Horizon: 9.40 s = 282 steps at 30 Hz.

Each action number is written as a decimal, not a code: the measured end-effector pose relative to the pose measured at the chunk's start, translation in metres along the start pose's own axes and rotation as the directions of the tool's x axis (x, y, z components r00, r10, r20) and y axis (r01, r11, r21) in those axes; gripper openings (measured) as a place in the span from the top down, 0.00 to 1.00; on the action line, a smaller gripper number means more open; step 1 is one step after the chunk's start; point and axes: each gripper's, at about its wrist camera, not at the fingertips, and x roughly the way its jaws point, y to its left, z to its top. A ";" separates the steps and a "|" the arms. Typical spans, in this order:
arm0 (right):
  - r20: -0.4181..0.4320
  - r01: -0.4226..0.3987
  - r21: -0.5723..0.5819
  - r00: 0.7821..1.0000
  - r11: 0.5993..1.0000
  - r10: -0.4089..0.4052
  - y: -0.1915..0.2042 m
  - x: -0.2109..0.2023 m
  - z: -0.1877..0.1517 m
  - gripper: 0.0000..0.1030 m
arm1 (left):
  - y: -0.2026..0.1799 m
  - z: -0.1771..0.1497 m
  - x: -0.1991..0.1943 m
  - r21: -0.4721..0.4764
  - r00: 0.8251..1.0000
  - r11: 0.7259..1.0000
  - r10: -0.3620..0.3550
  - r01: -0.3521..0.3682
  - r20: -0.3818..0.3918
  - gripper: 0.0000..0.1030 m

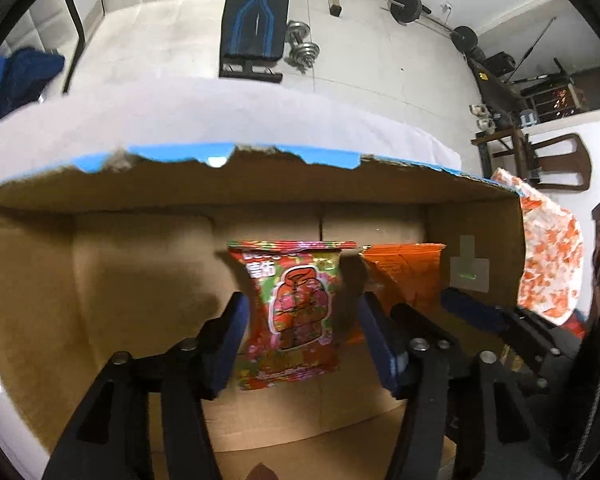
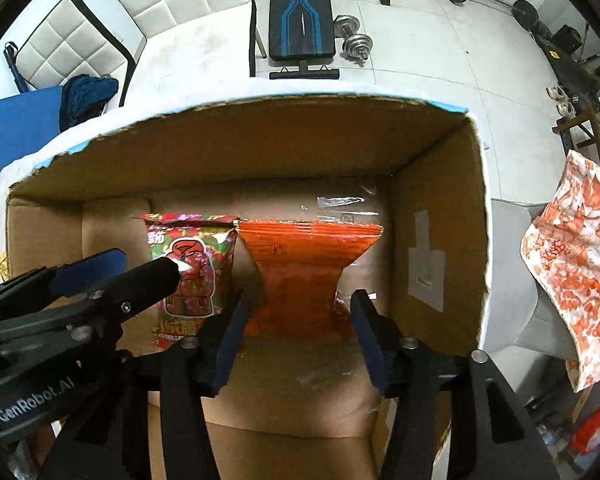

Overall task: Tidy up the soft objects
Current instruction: 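Carry both bags into the cardboard box and open both tools to release them, then grasp the blue milk pouch with the right tool while the left tool grasps the white NMAX pouch, then carry both pouches into the box and open both tools to release them, then grasp the black shoe-wipes pack with the right tool while the left tool grasps the yellow bag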

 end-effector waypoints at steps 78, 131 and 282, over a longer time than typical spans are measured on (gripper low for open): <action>0.074 -0.234 -0.016 0.969 0.972 0.234 0.336 -0.087 -0.103 0.00 | 0.322 -0.197 -0.226 -0.335 0.874 0.867 0.446 -0.369 0.191 0.01; -0.250 0.010 0.019 0.968 1.000 -0.005 0.411 0.127 -0.084 0.22 | 0.411 -0.112 -0.063 -0.181 0.959 0.946 0.247 -0.270 -0.139 0.00; 0.401 0.048 -0.004 0.915 0.999 -0.042 0.057 -0.258 -0.269 0.00 | -0.012 -0.228 -0.216 0.048 0.904 0.972 0.197 -0.231 0.379 0.02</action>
